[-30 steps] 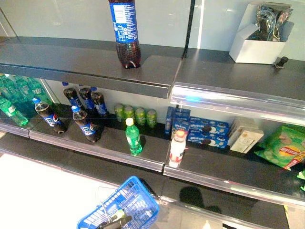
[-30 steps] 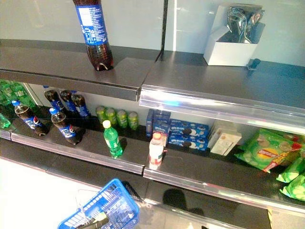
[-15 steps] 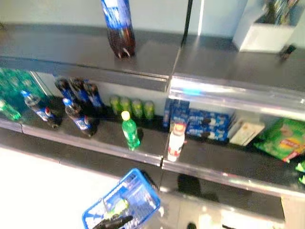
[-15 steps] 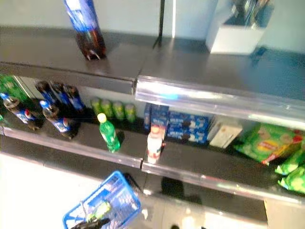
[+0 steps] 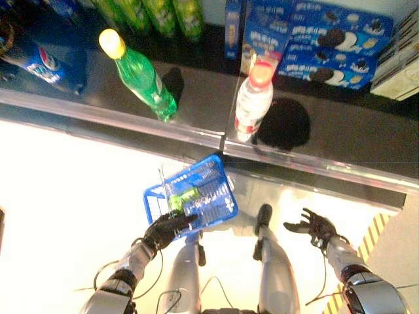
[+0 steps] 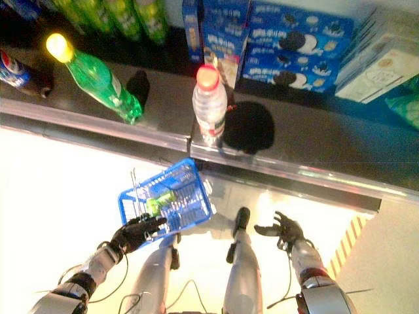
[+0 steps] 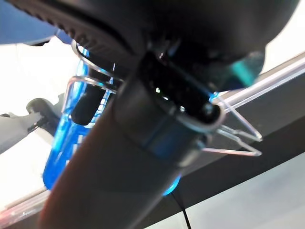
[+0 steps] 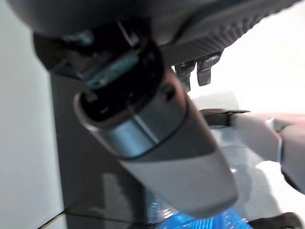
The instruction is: Pick up the drink and place into the basket.
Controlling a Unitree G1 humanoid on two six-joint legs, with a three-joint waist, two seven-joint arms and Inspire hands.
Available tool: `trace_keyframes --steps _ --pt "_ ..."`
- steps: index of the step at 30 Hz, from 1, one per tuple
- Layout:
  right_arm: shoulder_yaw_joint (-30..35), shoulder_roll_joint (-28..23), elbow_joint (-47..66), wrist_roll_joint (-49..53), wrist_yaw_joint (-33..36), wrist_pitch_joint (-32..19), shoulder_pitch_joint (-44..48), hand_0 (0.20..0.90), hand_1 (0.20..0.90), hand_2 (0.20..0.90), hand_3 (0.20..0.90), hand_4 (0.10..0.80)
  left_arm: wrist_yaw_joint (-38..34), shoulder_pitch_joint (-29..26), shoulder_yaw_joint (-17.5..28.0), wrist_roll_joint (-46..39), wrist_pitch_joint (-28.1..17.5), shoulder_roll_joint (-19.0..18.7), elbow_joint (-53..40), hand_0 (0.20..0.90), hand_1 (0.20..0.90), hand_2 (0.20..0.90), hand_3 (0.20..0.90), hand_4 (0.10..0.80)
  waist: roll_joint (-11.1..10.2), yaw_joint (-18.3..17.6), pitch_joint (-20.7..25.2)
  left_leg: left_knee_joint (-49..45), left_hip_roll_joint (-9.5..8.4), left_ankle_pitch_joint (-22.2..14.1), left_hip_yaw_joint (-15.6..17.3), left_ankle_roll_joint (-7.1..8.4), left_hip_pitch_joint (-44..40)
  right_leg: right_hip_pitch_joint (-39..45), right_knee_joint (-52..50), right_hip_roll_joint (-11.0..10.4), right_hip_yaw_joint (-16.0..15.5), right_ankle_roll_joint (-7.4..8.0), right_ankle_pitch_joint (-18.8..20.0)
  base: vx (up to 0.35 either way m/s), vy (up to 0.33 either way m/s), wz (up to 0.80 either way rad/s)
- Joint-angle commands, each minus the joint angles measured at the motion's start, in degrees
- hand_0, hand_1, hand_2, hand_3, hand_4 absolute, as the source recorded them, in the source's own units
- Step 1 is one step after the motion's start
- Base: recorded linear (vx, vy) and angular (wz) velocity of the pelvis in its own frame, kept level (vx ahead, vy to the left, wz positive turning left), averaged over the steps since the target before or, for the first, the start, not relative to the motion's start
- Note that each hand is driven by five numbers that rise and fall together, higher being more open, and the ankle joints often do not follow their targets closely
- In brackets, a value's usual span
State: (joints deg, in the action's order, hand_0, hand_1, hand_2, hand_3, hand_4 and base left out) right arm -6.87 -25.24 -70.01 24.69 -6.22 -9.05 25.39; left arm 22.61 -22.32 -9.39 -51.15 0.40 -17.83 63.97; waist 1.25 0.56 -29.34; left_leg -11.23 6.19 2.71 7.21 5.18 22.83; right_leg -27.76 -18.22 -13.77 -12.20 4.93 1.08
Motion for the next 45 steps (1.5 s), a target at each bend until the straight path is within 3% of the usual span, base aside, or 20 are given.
trace_keyframes --steps 1,13,21,32,35,39,45 --pt "-1.5 -2.4 6.3 5.0 -0.2 -6.0 -2.1 0.900 0.900 0.900 0.900 0.800 1.5 4.0 -0.7 -2.8 -3.4 -4.3 -3.2 0.300 0.300 0.300 0.200 0.100 -1.4 1.9 4.8 -13.2 0.82 -6.8 -2.8 -0.93 7.3 -5.5 -7.2 -1.6 2.4 2.50 -1.6 -0.079 -0.016 0.08" --pt "-3.9 -3.9 39.8 2.7 3.1 -6.5 -7.6 0.900 0.900 0.900 0.900 0.800 -0.8 10.3 0.2 -3.0 -3.3 -5.1 -8.7 0.300 0.300 0.300 0.200 0.100 -1.8 1.2 5.5 -15.5 0.42 -8.3 -3.2 -2.24 8.0 -7.5 -12.2 -1.3 3.3 2.08 -3.7 -0.005 -0.006 0.06" --pt "-4.6 -4.1 42.7 1.9 3.6 -6.1 -8.0 0.900 0.900 0.900 0.900 0.800 -0.3 10.6 -0.4 -3.5 -4.5 -4.3 -8.6 0.300 0.300 0.300 0.200 0.100 -1.3 0.4 4.7 -14.5 -0.28 -7.7 -3.1 -2.61 7.2 -6.7 -10.3 -0.8 3.7 2.13 -3.0 -0.014 0.011 0.01" --pt "-6.4 -3.4 31.8 1.4 6.2 -3.5 -7.2 0.900 0.900 0.900 0.900 0.800 -1.7 10.3 -1.0 -1.1 -6.0 -3.9 -6.3 0.300 0.300 0.300 0.200 0.100 -1.4 0.5 5.1 -10.4 -0.47 -6.5 -2.4 -1.73 1.6 -0.4 -5.5 0.0 3.2 2.08 -2.6 0.024 -0.004 -0.01" --pt "-4.7 -0.9 17.0 0.1 4.7 -4.0 -9.4 0.900 0.900 0.900 0.900 0.800 -2.0 12.4 0.1 4.0 -7.5 -2.4 -3.3 0.300 0.300 0.300 0.200 0.100 -1.5 1.8 8.8 -2.1 -1.07 -4.7 -0.8 -0.89 -7.3 9.9 3.7 0.2 0.6 2.77 -1.1 0.205 -0.027 -0.03" --pt "-2.3 1.6 5.7 -3.4 3.9 -2.1 -12.6 0.900 0.900 0.900 0.900 0.800 -1.7 14.9 2.3 11.1 -7.7 -1.3 0.5 0.300 0.300 0.300 0.200 0.100 -1.8 2.8 13.7 4.5 -1.56 -3.6 0.4 -0.38 -15.7 19.7 10.6 0.8 -0.8 3.22 0.0 0.277 -0.008 -0.01" --pt "0.3 4.7 -0.9 -9.1 3.8 3.9 -18.6 0.900 0.900 0.900 0.900 0.800 -4.5 18.7 4.7 19.7 -6.3 -0.5 4.0 0.300 0.300 0.300 0.200 0.100 -2.0 3.0 20.0 10.7 -1.58 -2.9 2.6 -0.57 -24.3 27.9 15.1 1.7 -1.6 3.61 0.7 0.294 0.031 0.11"
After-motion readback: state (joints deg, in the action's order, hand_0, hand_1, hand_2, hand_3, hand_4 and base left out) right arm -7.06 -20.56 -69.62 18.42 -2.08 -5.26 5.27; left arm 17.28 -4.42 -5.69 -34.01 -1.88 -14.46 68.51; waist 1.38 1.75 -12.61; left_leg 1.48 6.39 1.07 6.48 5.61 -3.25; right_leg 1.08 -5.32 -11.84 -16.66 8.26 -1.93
